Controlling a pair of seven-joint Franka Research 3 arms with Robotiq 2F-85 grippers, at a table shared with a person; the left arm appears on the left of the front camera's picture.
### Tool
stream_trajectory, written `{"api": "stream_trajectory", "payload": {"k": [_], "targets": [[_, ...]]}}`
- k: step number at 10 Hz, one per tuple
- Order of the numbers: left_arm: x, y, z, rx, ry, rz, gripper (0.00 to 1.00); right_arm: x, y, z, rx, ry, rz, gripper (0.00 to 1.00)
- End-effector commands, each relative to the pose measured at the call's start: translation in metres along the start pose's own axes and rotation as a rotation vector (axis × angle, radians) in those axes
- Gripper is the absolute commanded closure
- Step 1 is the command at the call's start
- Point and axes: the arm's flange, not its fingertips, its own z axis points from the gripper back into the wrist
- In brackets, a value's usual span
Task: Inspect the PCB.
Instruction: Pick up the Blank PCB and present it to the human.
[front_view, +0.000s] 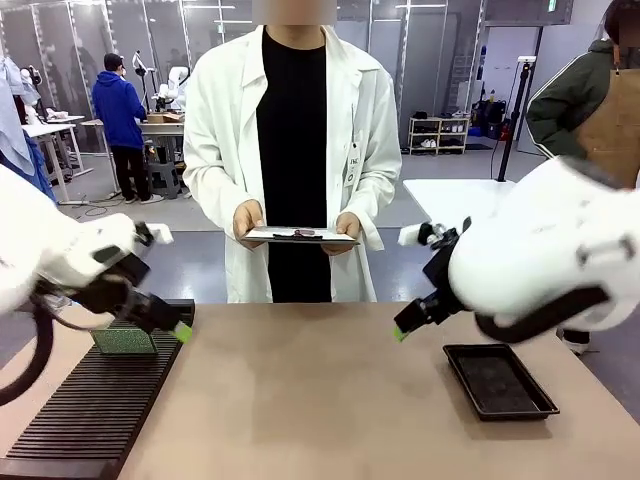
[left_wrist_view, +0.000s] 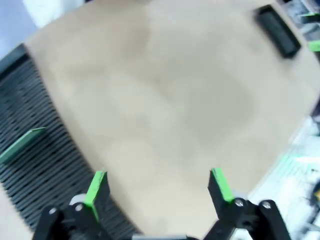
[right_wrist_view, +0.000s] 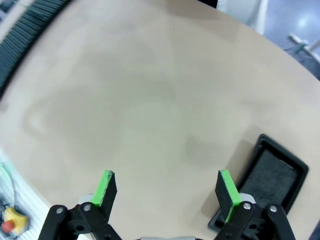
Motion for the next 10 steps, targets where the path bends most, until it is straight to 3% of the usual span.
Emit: {"api": "stream_trajectory", "payload": {"k": [1, 3, 5, 6, 10], "targets": [[-0.019, 0.026, 0.048, -0.227, -0.009, 0.109, 0.0, -0.012, -0.037, 0.043, 0.228, -0.008, -0.137, 0.0], [-0.059, 0.048, 0.089, -0.321, -0.074, 0.191, 0.0, -0.048, -0.072, 0.083, 0.407, -0.074, -0.263, 0.0], [-0.117, 0.071, 0.117, -0.431, -0.227, 0.237, 0.0, -0.109, -0.107, 0.105, 0.613, -0.153, -0.364, 0.0], [-0.15, 0.084, 0.12, -0.385, -0.198, 0.302, 0.0, -0.134, -0.121, 0.113, 0.638, -0.21, -0.41, 0.0], [-0.245, 0.111, 0.117, -0.42, -0.332, 0.456, 0.0, -0.198, -0.146, 0.137, 0.723, -0.302, -0.487, 0.0]]}}
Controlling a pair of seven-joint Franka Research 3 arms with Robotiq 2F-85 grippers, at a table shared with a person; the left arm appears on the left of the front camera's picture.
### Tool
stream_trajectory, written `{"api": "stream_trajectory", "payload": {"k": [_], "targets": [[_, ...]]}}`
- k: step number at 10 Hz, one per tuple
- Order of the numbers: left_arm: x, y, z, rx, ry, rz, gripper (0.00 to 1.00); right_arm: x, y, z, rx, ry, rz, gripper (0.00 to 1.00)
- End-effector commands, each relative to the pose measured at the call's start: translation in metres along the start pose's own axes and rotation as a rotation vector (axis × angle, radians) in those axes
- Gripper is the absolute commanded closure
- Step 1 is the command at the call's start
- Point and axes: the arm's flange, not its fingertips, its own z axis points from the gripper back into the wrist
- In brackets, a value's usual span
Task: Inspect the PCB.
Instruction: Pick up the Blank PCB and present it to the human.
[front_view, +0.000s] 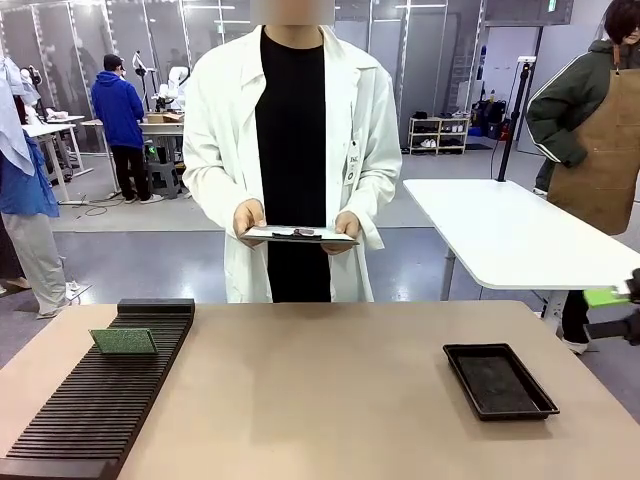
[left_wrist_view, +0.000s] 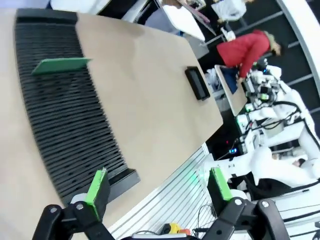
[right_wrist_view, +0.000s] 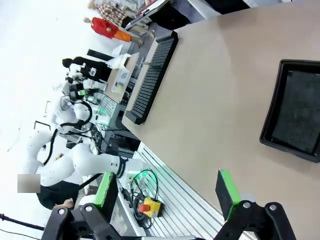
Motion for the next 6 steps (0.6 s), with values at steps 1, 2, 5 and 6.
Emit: {"api": "stream_trajectory", "payload": {"k": [1, 2, 5, 6], "targets": [[-0.1, 0.005, -0.049, -0.023, -0.072, 0.026, 0.0, -0.031, -0.006, -0.015, 0.038, -0.008, 0.011, 0.0], [-0.105, 0.009, -0.049, -0.012, -0.062, 0.057, 0.0, -0.035, -0.008, -0.021, 0.06, -0.032, 0.004, 0.0], [-0.03, 0.046, 0.018, 0.009, -0.048, 0.077, 0.0, -0.009, -0.014, 0.004, 0.053, -0.023, -0.018, 0.0], [-0.03, 0.046, 0.018, 0.009, -0.048, 0.077, 0.0, -0.009, -0.014, 0.004, 0.053, -0.023, -0.018, 0.0]]}}
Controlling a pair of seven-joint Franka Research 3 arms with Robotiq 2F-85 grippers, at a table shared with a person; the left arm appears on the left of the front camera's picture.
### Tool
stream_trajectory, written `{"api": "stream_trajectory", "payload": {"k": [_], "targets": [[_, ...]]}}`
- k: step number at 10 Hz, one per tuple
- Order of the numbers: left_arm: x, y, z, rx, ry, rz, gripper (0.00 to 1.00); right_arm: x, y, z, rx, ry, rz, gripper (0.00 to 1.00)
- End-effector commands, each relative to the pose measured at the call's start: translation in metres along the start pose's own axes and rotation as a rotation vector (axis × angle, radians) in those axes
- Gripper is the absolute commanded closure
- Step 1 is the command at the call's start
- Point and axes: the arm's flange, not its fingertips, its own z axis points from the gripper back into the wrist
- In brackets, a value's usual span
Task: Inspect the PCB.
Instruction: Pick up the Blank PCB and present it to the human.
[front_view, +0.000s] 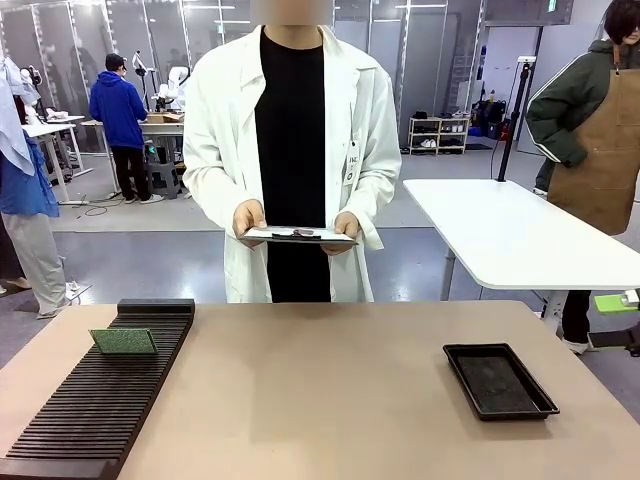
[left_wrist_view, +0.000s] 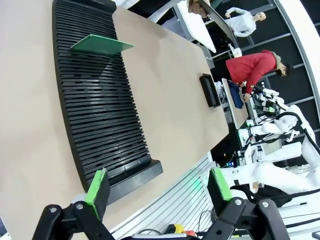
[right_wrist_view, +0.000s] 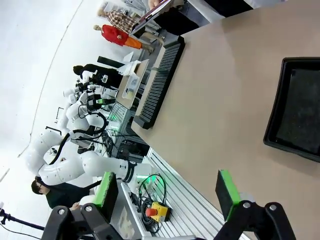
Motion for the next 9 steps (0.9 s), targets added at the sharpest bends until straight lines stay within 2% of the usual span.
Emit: {"api": "stream_trajectory", "payload": {"k": [1, 4, 5, 6, 7, 8, 9], "targets": [[0.001, -0.006, 0.005, -0.017, -0.011, -0.011, 0.0, -0.002, 0.003, 0.007, 0.002, 0.003, 0.012, 0.0], [-0.001, -0.002, 0.002, 0.009, 0.002, 0.001, 0.0, -0.002, 0.003, 0.007, 0.002, 0.003, 0.012, 0.0], [0.015, -0.033, 0.001, 0.146, 0.084, -0.124, 0.0, -0.002, 0.003, 0.007, 0.002, 0.003, 0.012, 0.0], [0.032, -0.057, 0.002, 0.187, 0.115, -0.224, 0.0, -0.002, 0.003, 0.007, 0.002, 0.003, 0.012, 0.0], [0.051, -0.076, -0.005, 0.295, 0.179, -0.288, 0.0, -0.002, 0.003, 0.007, 0.002, 0.003, 0.012, 0.0], [0.07, -0.093, -0.022, 0.353, 0.235, -0.331, 0.0, -0.002, 0.003, 0.007, 0.002, 0.003, 0.012, 0.0], [0.088, -0.109, -0.045, 0.462, 0.309, -0.407, 0.0, -0.002, 0.003, 0.007, 0.002, 0.003, 0.012, 0.0]]}}
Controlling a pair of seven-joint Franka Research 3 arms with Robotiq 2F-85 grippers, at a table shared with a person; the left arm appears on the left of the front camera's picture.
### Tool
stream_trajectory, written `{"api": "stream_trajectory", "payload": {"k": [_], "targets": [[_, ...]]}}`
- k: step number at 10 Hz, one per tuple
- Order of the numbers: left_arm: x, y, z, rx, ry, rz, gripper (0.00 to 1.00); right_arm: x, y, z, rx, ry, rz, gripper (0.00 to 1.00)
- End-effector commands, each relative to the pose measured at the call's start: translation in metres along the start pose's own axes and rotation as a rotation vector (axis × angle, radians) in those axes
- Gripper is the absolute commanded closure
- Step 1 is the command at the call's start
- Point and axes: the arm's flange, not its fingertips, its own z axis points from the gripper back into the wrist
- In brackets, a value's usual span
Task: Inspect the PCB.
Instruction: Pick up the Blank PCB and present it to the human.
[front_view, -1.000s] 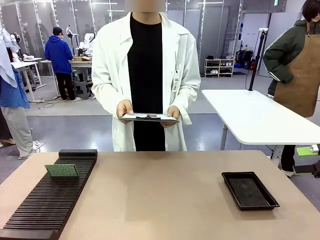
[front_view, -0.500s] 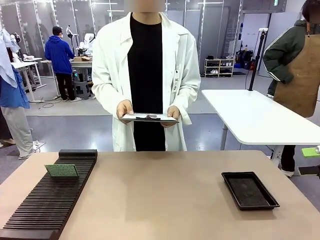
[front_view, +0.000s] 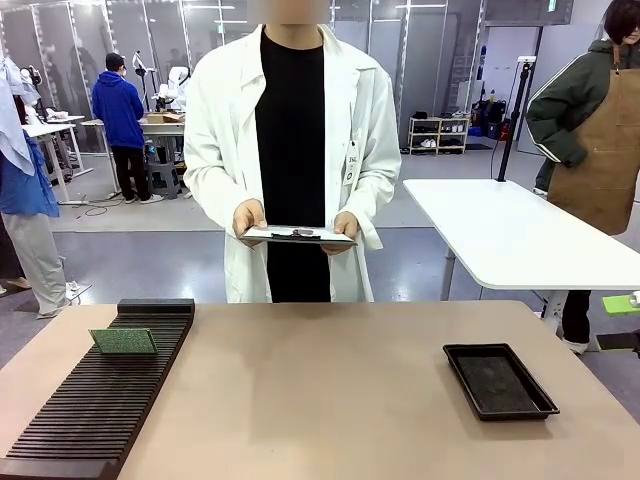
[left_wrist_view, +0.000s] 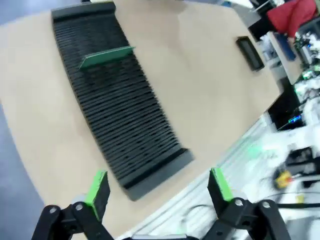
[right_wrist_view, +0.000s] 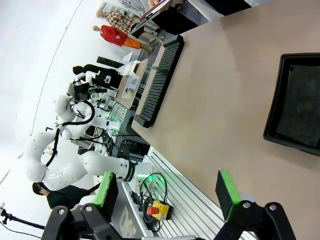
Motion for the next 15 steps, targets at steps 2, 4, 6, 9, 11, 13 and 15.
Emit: {"api": "stream_trajectory", "payload": {"k": [2, 4, 6, 9, 11, 13, 15], "targets": [[0.07, -0.027, -0.047, 0.279, 0.237, -0.262, 0.0, 0.001, 0.0, 0.002, 0.006, 0.002, 0.02, 0.0], [0.099, -0.048, -0.073, 0.357, 0.325, -0.35, 0.0, 0.001, 0.0, 0.002, 0.006, 0.002, 0.02, 0.0], [0.108, -0.055, -0.084, 0.354, 0.319, -0.375, 0.0, 0.001, 0.0, 0.002, 0.006, 0.002, 0.02, 0.0], [0.105, -0.062, -0.091, 0.344, 0.342, -0.397, 0.0, 0.001, 0.0, 0.002, 0.006, 0.002, 0.02, 0.0], [0.105, -0.06, -0.092, 0.322, 0.334, -0.403, 0.0, 0.001, 0.0, 0.002, 0.006, 0.002, 0.02, 0.0], [0.123, -0.057, -0.104, 0.343, 0.464, -0.702, 0.0, 0.001, 0.0, 0.002, 0.006, 0.002, 0.02, 0.0], [0.129, -0.044, -0.12, 0.312, 0.552, -0.89, 0.0, 0.001, 0.0, 0.002, 0.006, 0.002, 0.02, 0.0]]}}
